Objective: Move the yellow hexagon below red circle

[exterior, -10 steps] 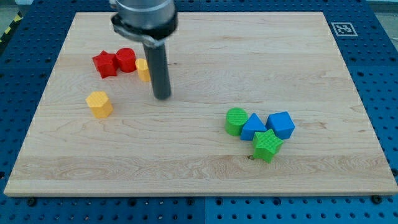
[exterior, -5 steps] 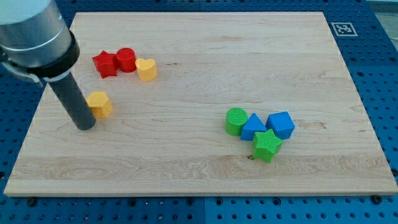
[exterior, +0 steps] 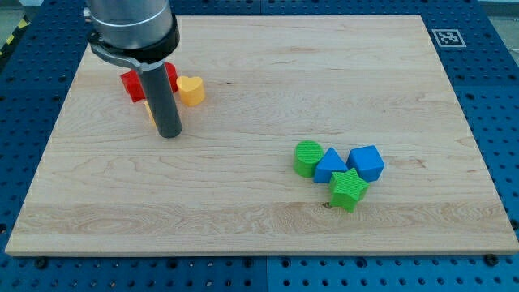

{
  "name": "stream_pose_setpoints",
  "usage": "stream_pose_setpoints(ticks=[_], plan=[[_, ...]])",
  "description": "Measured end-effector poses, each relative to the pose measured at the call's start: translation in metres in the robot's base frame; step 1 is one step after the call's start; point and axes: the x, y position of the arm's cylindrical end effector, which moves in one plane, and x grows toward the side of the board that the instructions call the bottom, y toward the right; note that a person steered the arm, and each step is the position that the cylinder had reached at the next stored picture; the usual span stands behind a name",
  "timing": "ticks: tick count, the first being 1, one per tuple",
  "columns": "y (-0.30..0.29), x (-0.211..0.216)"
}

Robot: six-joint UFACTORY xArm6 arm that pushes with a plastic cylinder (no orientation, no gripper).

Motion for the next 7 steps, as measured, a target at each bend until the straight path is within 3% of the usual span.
stream_pose_setpoints(ticks=[2, 5, 6, 7], plan=[[-0.013, 0.001], [-0.010, -0.031], [0.033, -0.003], [0.090, -0.014]])
